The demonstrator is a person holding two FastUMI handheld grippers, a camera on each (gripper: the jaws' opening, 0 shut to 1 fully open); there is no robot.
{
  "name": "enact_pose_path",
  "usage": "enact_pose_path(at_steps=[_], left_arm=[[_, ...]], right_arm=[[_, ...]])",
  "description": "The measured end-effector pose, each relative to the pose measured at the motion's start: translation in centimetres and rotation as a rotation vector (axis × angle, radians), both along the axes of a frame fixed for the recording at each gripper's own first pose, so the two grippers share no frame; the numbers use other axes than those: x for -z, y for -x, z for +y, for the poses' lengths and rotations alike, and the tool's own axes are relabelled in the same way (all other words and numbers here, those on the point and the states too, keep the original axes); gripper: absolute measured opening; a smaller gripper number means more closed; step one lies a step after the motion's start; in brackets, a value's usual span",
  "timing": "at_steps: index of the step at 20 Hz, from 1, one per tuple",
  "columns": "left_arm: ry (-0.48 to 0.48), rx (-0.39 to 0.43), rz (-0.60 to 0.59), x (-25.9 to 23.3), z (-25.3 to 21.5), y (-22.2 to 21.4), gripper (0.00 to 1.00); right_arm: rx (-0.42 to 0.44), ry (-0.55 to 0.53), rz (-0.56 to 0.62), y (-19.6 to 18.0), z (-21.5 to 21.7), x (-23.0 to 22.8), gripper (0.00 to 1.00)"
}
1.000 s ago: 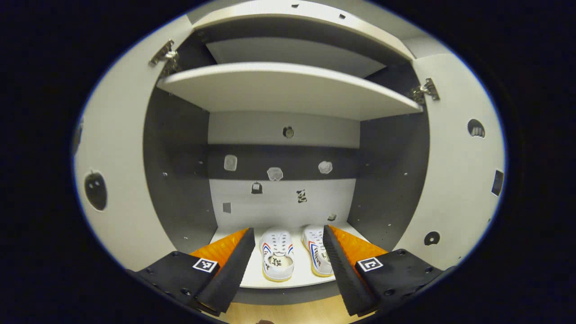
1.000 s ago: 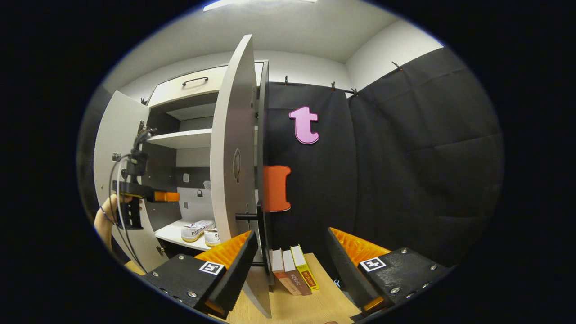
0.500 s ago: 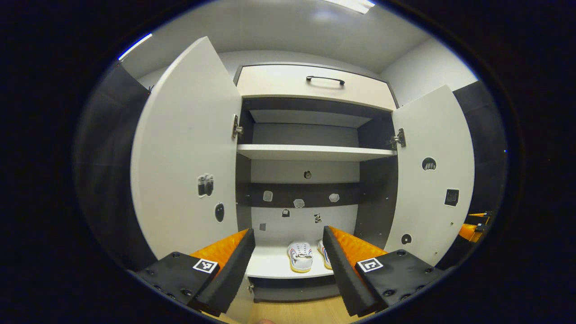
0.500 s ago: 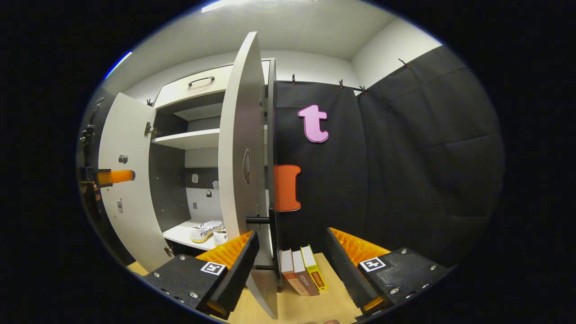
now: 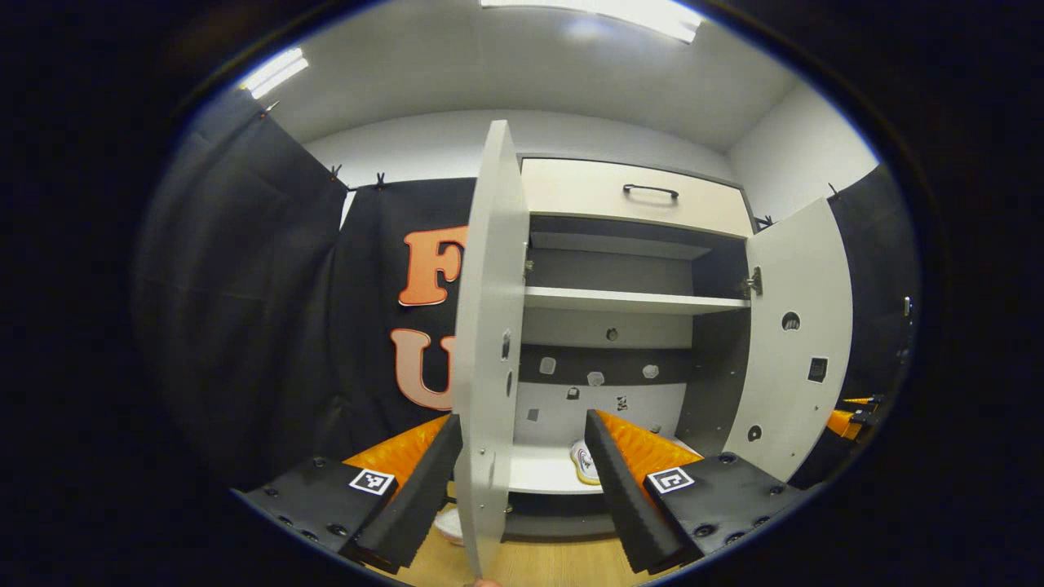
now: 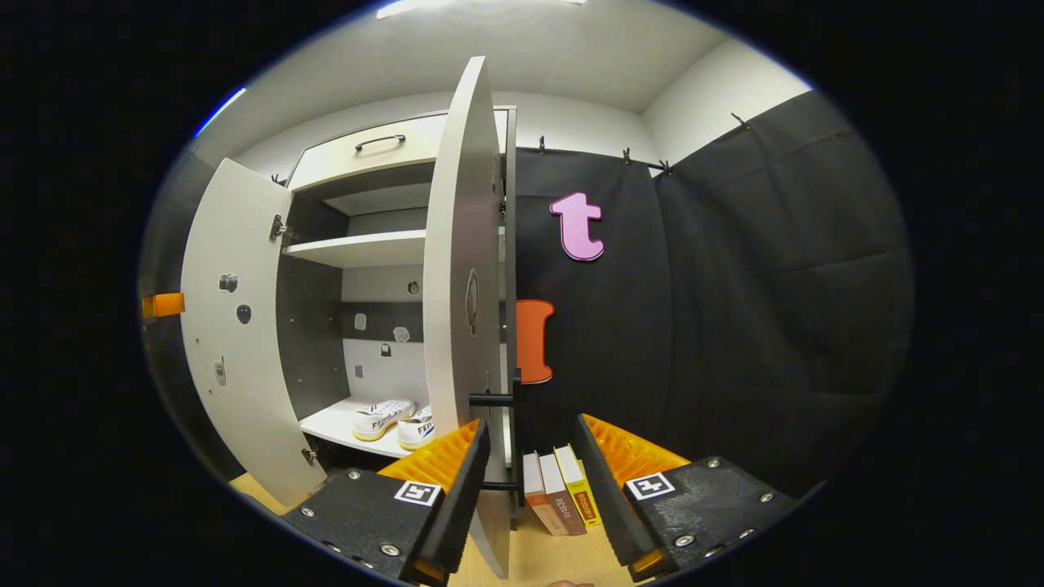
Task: Grab one shoe with the right hand and put it into the shoe cabinet, grab the other shoe with the left hand and put it into the shoe cabinet; then close the right door with the right hand and the left door with the left hand.
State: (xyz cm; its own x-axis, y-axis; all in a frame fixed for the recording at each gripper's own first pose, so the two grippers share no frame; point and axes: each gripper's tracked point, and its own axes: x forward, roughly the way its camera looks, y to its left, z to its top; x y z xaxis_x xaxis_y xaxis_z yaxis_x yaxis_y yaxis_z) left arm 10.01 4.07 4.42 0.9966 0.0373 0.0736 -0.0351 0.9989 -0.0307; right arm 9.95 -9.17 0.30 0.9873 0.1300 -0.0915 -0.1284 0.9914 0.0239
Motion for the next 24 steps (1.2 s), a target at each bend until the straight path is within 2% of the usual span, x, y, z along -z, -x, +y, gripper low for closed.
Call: enact_pose_path(at_steps=[3, 7, 11, 19, 22, 23, 24], left_arm=[[-0.002, -0.048, -0.014, -0.6, 3.0, 1.4, 0.97], [0.009, -0.066, -0.025, -0.9, 5.5, 2.7, 0.97], [-0.001, -0.079, -0.01, 0.3, 8.2, 3.5, 0.96], [-0.004, -0.027, 0.037, 2.6, 10.0, 2.7, 0.96], [0.002, -0.013, 0.055, 3.8, 10.5, 2.0, 0.96], [0.006, -0.008, 0.062, 4.1, 10.7, 1.7, 0.96], [0.011, -0.002, 0.065, 4.5, 11.0, 1.6, 0.96]], right_arm=[[-0.02, -0.007, -0.007, 0.1, 2.0, -0.4, 0.67], [-0.048, -0.03, -0.006, 0.1, 4.7, -0.6, 0.67], [-0.04, -0.042, -0.007, -0.1, 6.0, -0.8, 0.67], [-0.049, -0.102, 0.019, -1.2, 9.3, -0.4, 0.68], [-0.033, -0.118, 0.034, -2.3, 10.5, 0.2, 0.74], [-0.019, -0.112, 0.04, -3.0, 10.8, 0.6, 0.87], [-0.012, -0.113, 0.039, -3.7, 11.3, 0.7, 0.83]])
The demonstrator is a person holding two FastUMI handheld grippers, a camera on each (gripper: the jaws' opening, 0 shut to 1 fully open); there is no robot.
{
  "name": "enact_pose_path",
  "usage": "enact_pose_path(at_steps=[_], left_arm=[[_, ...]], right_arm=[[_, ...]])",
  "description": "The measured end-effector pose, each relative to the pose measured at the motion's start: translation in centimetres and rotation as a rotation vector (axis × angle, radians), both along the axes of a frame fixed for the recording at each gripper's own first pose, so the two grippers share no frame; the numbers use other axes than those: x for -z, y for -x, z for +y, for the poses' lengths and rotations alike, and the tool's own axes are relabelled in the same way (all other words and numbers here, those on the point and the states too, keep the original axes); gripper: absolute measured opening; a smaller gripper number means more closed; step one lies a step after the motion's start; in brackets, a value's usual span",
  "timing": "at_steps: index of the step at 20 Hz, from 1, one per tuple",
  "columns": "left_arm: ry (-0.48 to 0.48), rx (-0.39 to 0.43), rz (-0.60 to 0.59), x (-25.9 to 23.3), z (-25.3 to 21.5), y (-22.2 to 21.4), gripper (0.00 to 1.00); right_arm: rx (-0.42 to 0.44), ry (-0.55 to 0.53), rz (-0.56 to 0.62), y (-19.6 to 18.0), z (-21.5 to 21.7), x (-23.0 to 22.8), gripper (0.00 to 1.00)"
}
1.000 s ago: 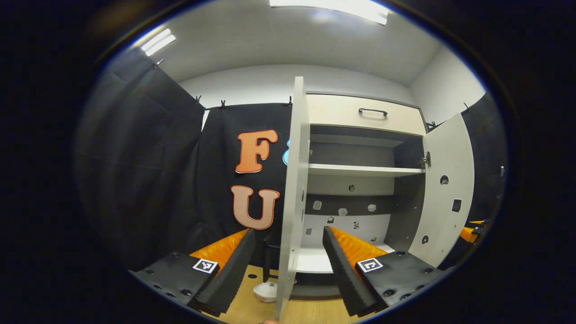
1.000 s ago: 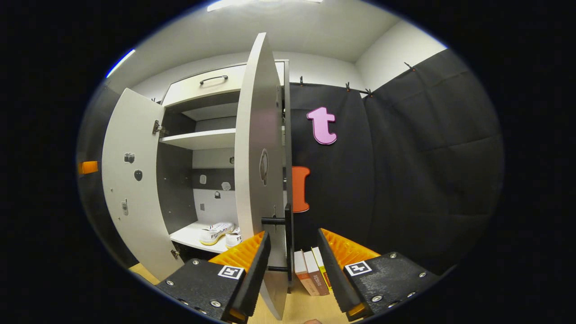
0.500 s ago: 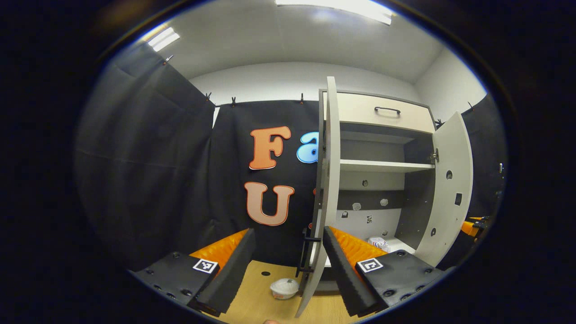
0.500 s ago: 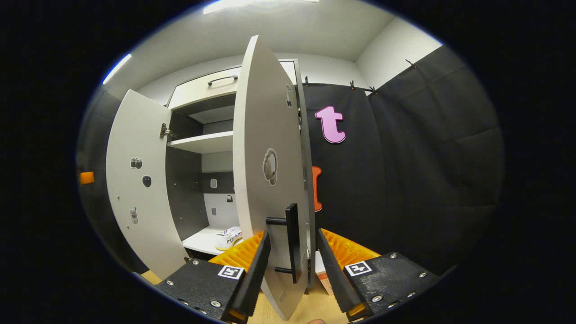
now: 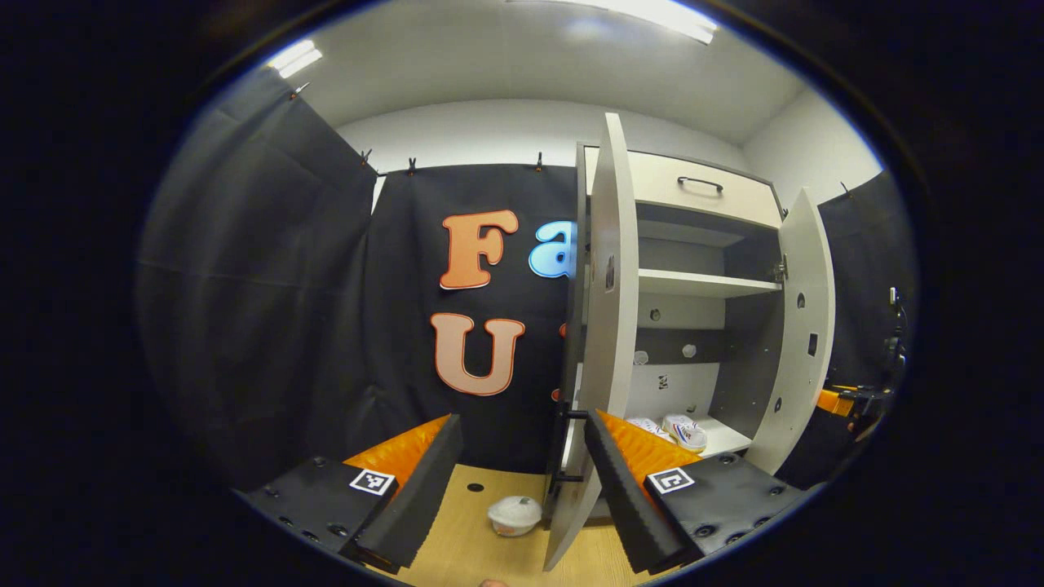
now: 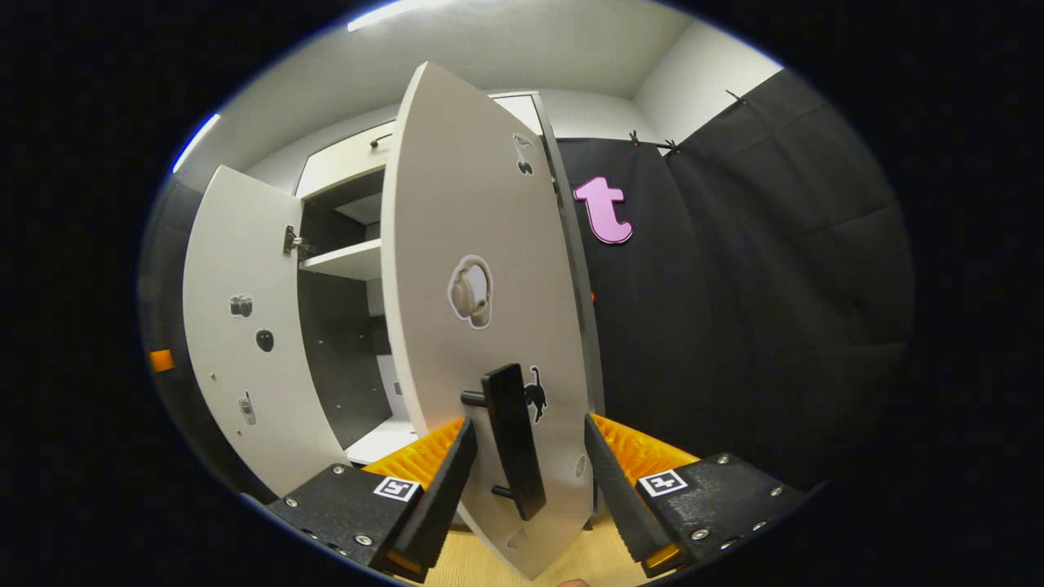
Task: Grab one shoe with the right hand and put it into the shoe cabinet, grab the other shoe with the left hand and put it into the shoe cabinet; then close the right door with the right hand and the left door with the left hand.
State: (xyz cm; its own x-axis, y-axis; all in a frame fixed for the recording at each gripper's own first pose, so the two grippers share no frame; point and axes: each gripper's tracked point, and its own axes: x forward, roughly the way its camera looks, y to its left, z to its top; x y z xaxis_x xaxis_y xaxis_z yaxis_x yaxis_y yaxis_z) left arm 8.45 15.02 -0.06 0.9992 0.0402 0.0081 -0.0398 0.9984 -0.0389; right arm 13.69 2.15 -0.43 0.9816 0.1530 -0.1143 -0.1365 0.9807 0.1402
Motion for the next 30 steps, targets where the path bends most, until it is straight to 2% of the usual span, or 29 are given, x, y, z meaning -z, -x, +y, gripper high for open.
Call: enact_pose_path(at_steps=[4, 6, 7, 8, 9, 14, 20, 23, 30], left_arm=[[0.025, -0.001, 0.025, 1.3, 1.0, -0.9, 0.96], [0.037, -0.012, 0.033, 1.9, 1.9, -1.8, 0.97], [0.042, -0.017, 0.034, 1.9, 2.3, -2.1, 0.96], [0.046, -0.022, 0.035, 2.0, 2.7, -2.3, 0.97], [0.046, -0.029, 0.039, 2.3, 3.1, -2.3, 0.97], [0.03, 0.0, 0.066, 4.3, 3.2, -2.9, 0.97], [0.049, 0.125, 0.106, 6.6, -0.3, -4.8, 0.97], [0.033, 0.133, 0.126, 7.4, -0.9, -5.7, 0.97], [0.013, 0.17, 0.141, 8.1, -2.2, -6.1, 0.96]], right_arm=[[-0.048, -0.031, 0.02, -2.2, 3.7, 0.4, 0.86], [-0.08, -0.044, 0.021, -3.6, 7.0, 0.8, 0.93], [-0.076, -0.027, 0.025, -4.5, 7.9, 1.2, 1.0], [-0.06, -0.011, 0.013, -5.2, 8.5, 1.3, 1.0], [-0.046, 0.009, 0.016, -5.3, 8.9, 1.4, 0.93], [-0.069, 0.034, -0.034, -2.3, 10.3, -1.1, 0.94], [-0.105, 0.077, -0.091, 1.0, 10.5, -3.5, 0.94], [-0.12, 0.061, -0.098, 2.2, 10.2, -4.1, 0.94], [-0.099, 0.069, -0.109, 4.0, 8.2, -5.1, 0.94]])
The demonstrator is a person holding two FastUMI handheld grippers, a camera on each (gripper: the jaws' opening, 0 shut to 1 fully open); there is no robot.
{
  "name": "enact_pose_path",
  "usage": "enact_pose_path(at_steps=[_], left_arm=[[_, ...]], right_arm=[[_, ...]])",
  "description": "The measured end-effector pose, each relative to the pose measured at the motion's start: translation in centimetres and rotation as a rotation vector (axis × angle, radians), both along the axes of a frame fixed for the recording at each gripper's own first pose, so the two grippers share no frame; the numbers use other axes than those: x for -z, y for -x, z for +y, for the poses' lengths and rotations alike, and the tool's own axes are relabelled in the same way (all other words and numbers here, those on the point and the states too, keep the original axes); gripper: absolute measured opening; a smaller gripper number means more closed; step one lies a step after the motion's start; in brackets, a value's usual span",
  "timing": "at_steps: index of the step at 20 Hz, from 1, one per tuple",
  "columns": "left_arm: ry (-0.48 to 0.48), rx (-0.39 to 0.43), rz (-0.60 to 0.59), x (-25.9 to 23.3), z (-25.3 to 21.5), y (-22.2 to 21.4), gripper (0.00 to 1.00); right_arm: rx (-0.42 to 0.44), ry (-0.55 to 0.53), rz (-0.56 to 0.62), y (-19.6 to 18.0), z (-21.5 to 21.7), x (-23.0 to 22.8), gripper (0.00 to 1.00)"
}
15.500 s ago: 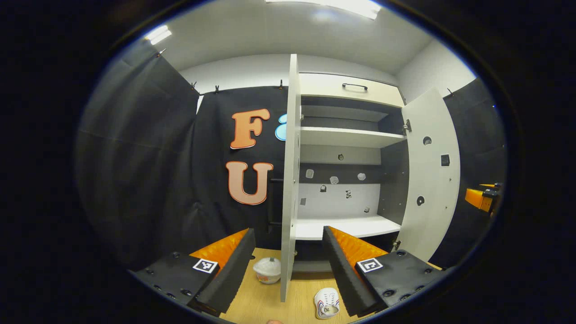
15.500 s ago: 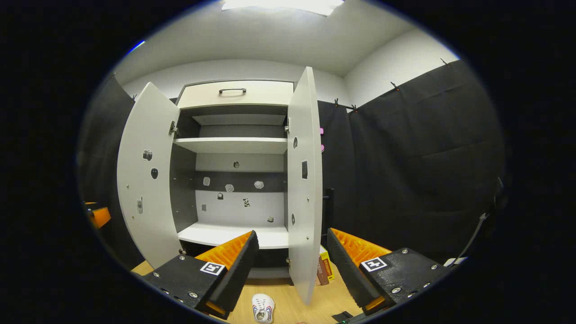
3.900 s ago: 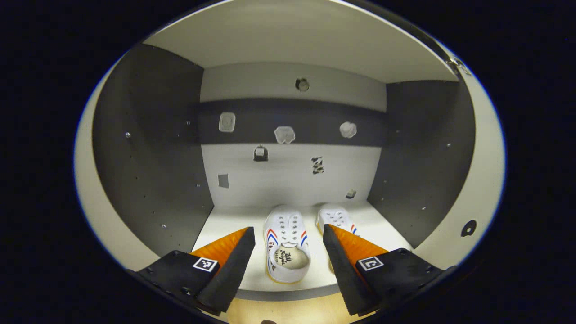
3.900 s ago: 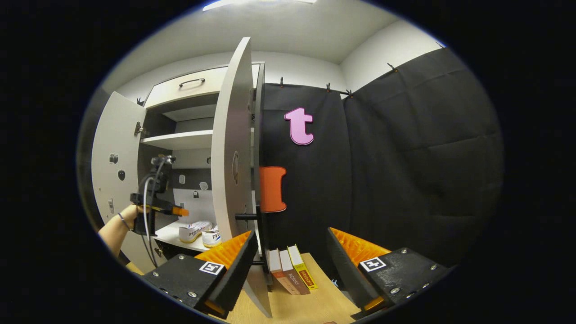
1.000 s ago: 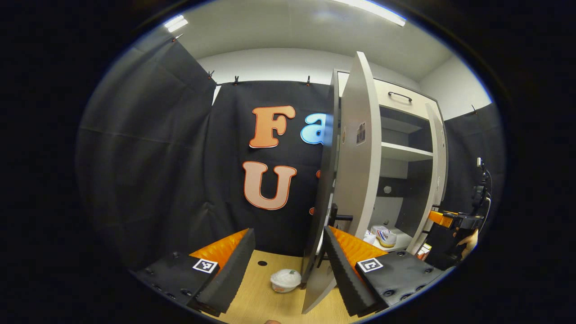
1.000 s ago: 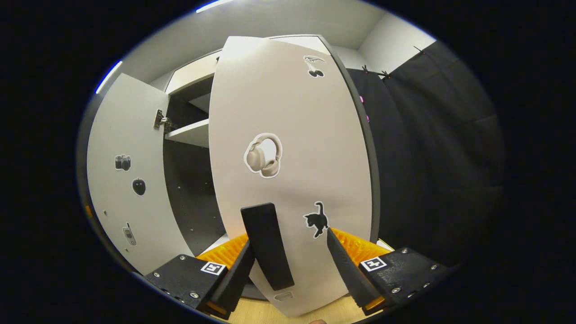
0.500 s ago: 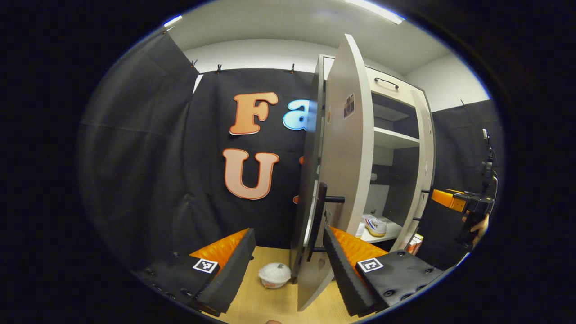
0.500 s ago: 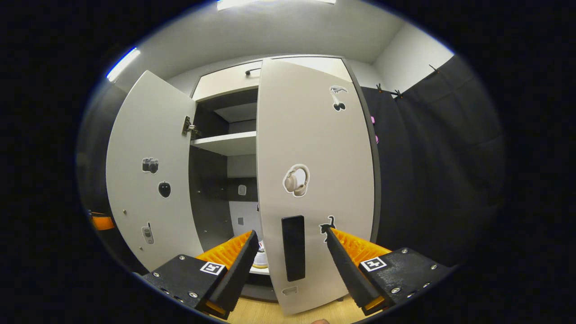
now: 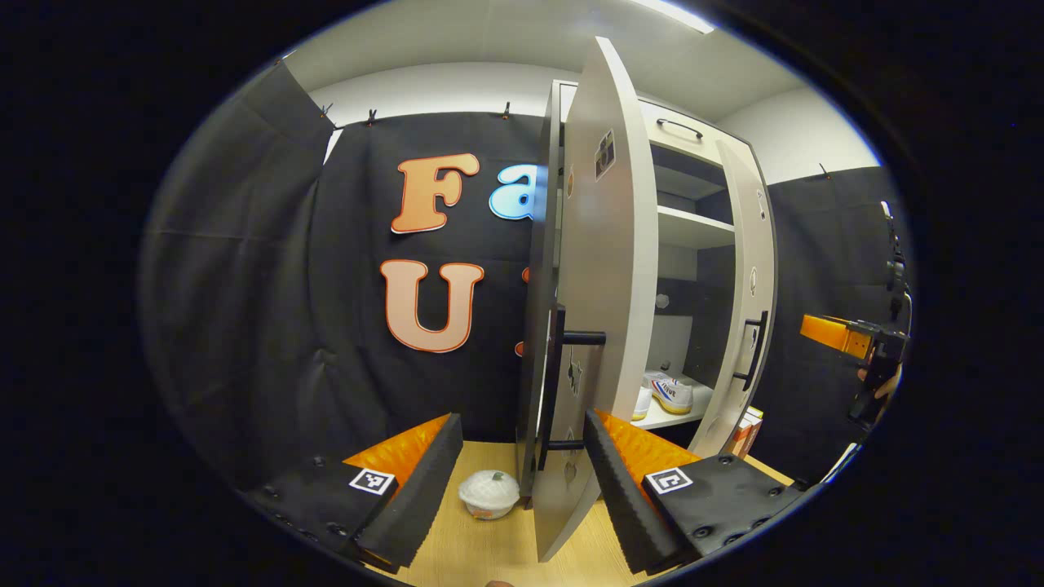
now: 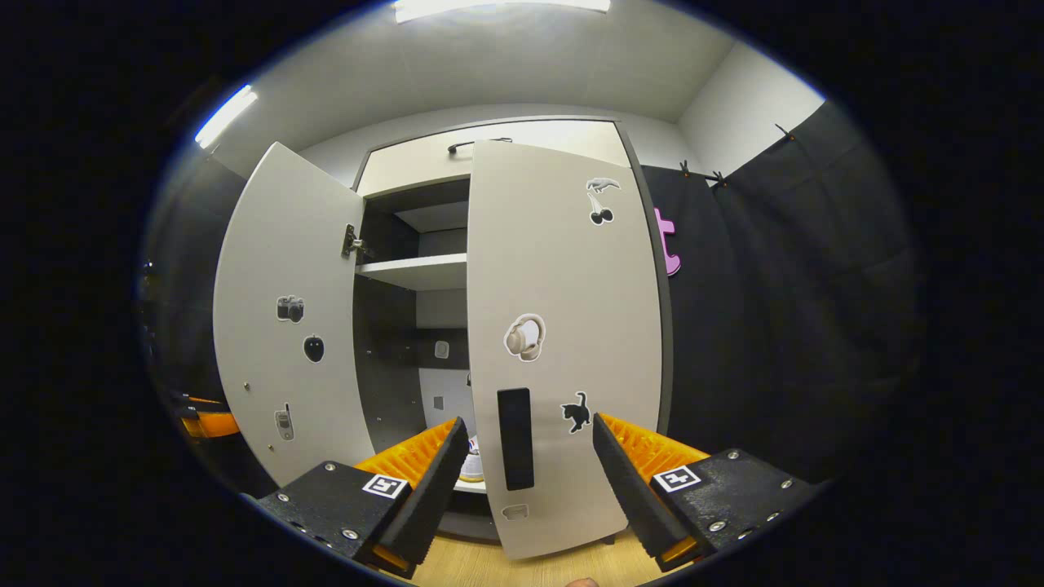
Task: Grab one shoe with the right hand and put it into the shoe cabinet, grab the other shoe with the left hand and put it into the shoe cabinet; then close the right door with the right hand and the left door with the left hand.
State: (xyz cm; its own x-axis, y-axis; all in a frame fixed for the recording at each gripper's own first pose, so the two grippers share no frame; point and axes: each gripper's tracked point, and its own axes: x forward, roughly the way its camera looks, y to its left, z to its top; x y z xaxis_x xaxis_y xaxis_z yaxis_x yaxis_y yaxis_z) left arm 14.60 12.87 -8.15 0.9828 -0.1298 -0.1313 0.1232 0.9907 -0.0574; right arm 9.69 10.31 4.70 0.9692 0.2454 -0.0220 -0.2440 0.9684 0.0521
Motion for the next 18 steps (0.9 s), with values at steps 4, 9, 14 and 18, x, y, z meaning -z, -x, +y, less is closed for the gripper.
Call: enact_pose_path(at_steps=[4, 9, 14, 18], left_arm=[[0.024, 0.021, 0.013, 0.1, -0.5, -0.2, 0.96], [0.036, 0.057, 0.021, 0.2, -1.8, -0.3, 0.95], [0.033, 0.136, 0.025, 0.3, -5.1, -0.3, 0.95], [0.057, 0.194, 0.035, 0.4, -7.8, -1.0, 0.95]], right_arm=[[0.005, -0.001, -0.024, 1.6, -1.3, -1.1, 0.94], [0.014, -0.004, -0.045, 3.3, -2.6, -1.9, 0.94], [0.028, 0.001, -0.055, 4.3, -3.9, -2.0, 0.94], [0.053, 0.012, -0.064, 5.1, -5.2, -2.1, 0.94]])
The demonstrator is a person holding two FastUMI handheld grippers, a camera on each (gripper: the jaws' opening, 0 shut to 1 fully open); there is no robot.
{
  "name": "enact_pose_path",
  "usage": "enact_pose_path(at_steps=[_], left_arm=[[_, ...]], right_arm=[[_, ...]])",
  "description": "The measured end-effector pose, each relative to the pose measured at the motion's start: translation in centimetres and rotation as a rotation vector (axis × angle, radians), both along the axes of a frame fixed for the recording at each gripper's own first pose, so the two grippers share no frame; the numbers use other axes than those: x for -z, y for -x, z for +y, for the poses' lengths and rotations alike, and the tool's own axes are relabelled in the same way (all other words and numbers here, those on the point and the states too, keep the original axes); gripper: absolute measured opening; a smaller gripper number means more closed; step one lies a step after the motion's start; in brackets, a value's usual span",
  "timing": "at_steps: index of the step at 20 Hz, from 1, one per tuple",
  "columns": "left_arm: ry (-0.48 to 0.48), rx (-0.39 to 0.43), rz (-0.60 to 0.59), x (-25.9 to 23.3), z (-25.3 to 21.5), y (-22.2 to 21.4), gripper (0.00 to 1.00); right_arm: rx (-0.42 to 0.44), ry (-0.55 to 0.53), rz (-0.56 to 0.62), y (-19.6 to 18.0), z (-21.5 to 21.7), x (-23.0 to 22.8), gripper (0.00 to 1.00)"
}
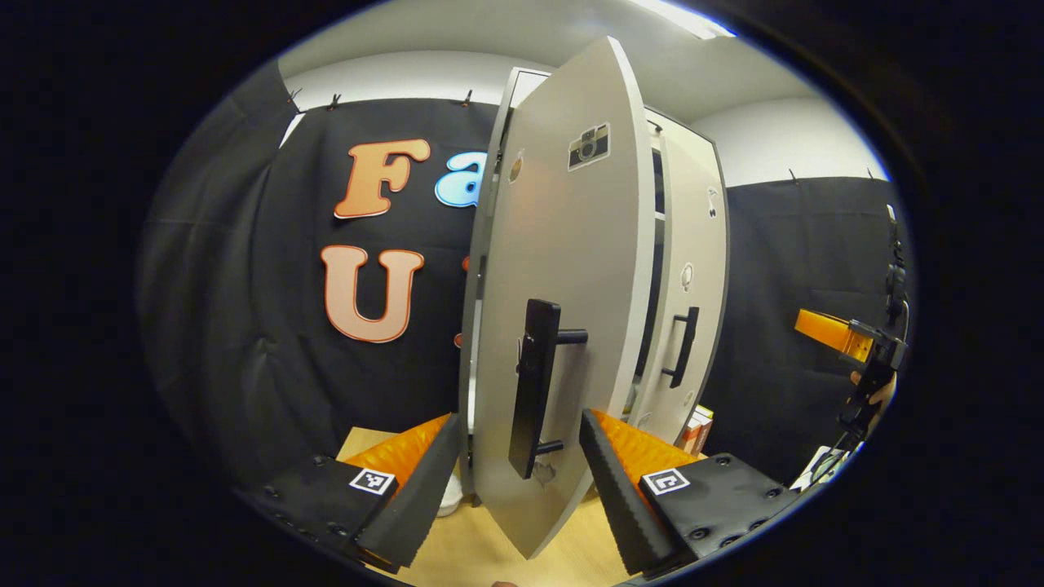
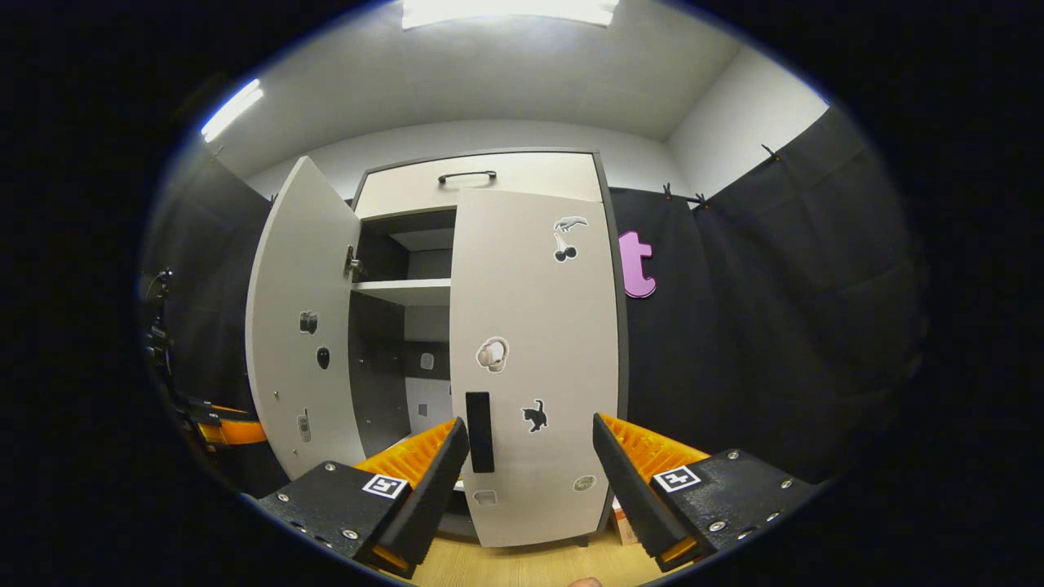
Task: Grab one shoe with the right hand and put it into the shoe cabinet, grab the other shoe with the left hand and put it into the shoe cabinet; then close the right door with the right hand and the left door with the left hand.
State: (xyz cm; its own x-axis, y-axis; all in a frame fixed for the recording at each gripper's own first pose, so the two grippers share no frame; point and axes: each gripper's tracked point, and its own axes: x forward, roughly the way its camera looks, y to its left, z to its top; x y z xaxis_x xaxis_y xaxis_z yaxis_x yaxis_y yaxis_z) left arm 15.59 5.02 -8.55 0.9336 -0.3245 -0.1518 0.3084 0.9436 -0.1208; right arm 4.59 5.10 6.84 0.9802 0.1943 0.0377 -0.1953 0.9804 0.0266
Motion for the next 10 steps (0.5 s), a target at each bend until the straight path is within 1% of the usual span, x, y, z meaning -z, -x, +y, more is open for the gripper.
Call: enact_pose_path(at_steps=[1, 2, 4, 5, 6, 9, 10], left_arm=[[-0.003, 0.004, -0.001, 0.0, -0.5, -0.2, 0.95], [-0.012, -0.002, -0.007, 0.0, -0.7, -0.6, 0.92], [-0.021, -0.017, -0.004, 0.3, -1.1, -1.2, 0.95], [-0.017, -0.015, -0.002, 0.4, -1.6, -1.5, 0.98], [-0.007, -0.006, 0.001, 0.4, -2.1, -1.7, 0.95], [0.026, 0.019, 0.014, 0.7, -3.5, -2.1, 0.95], [0.037, 0.026, 0.019, 0.8, -4.0, -2.4, 0.92]], right_arm=[[0.006, -0.001, -0.002, 0.2, -0.4, -0.1, 0.94], [0.013, -0.003, -0.001, 0.3, -0.8, 0.0, 0.94], [0.026, -0.004, -0.001, 0.4, -1.6, 0.0, 0.94], [0.034, -0.002, 0.002, 0.5, -2.1, 0.1, 0.94], [0.041, -0.001, 0.005, 0.6, -2.5, 0.2, 0.94], [0.059, -0.007, 0.013, 0.8, -3.7, 0.4, 0.94], [0.064, -0.008, 0.015, 0.9, -4.0, 0.5, 0.94]])
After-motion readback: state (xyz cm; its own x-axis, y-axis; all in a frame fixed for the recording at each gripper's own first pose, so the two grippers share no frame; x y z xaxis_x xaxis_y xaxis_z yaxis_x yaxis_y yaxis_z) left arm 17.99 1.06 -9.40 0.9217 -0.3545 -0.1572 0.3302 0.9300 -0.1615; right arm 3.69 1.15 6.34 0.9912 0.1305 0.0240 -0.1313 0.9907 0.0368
